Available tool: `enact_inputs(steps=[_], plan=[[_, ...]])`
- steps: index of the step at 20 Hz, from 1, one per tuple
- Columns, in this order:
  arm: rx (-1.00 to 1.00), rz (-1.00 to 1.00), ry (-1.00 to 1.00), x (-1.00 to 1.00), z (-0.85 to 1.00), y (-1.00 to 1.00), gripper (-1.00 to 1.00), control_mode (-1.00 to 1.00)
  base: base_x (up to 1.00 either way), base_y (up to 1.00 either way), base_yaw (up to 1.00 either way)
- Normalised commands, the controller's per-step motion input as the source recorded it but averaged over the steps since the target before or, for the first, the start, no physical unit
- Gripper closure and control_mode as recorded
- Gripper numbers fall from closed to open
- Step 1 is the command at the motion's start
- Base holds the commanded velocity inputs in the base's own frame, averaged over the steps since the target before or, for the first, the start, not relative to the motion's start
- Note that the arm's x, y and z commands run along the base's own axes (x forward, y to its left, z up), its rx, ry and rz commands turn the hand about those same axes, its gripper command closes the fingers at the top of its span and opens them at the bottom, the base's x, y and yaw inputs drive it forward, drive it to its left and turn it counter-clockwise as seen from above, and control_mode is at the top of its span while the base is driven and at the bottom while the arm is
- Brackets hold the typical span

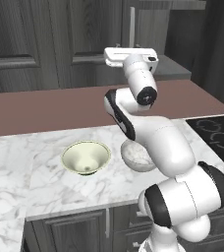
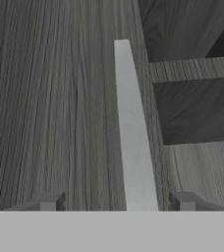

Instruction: Open the cabinet. Pick the bowls from the counter and place them in the cabinet. Then close the cabinet.

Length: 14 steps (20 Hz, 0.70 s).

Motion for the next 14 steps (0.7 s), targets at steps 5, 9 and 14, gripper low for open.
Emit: enact_inputs(steps=[5, 9, 14], plan=[[0.00, 0.00, 0.00, 0.35, 0.00, -0.09, 1.00, -1.00, 0.00, 0.00, 0.00], [0.00, 0.00, 0.04, 0.49, 0.00, -0.01, 1.00, -1.00, 0.00, 0.00, 0.00], [0.01, 0.03, 0.29, 0.67, 0.00, -0.22, 1.00, -1.00, 0.00, 0.00, 0.00]])
